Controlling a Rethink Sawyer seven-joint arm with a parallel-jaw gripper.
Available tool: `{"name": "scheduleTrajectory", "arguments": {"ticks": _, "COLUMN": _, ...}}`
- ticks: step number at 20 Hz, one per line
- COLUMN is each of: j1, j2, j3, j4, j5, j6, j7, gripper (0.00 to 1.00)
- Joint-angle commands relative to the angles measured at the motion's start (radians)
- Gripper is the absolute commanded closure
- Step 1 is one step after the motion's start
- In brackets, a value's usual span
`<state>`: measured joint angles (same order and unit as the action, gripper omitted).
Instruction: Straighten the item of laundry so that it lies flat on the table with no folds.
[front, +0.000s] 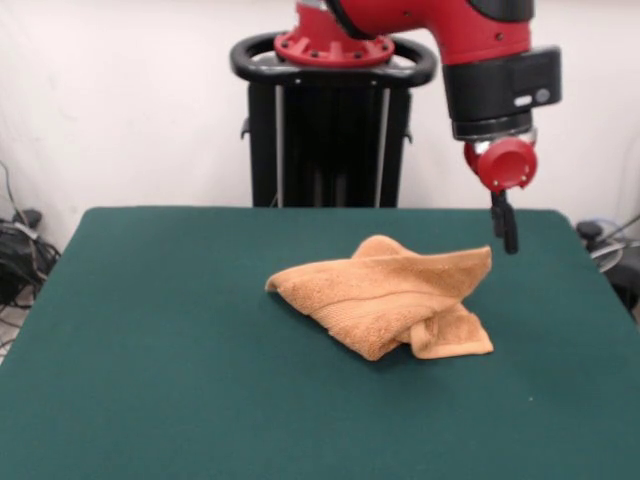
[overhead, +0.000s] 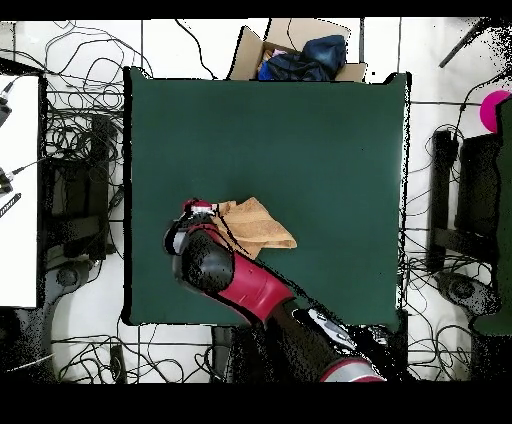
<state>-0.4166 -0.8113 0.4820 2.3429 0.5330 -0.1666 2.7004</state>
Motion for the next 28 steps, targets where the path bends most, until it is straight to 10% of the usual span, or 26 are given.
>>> {"name": "scheduleTrajectory", "arguments": {"ticks": 1, "j1": -0.030, "j2": 0.054, "j3": -0.037, "j4": -0.042, "j5": -0.030, "j6": -0.007, "j7": 0.138, "gripper": 0.00}}
{"name": "scheduleTrajectory", "arguments": {"ticks": 28, "j1": -0.043, "j2": 0.073, "j3": -0.078, "j4": -0.036, "j5": -0.072, "j6": -0.009, "j7": 0.147, "gripper": 0.00}}
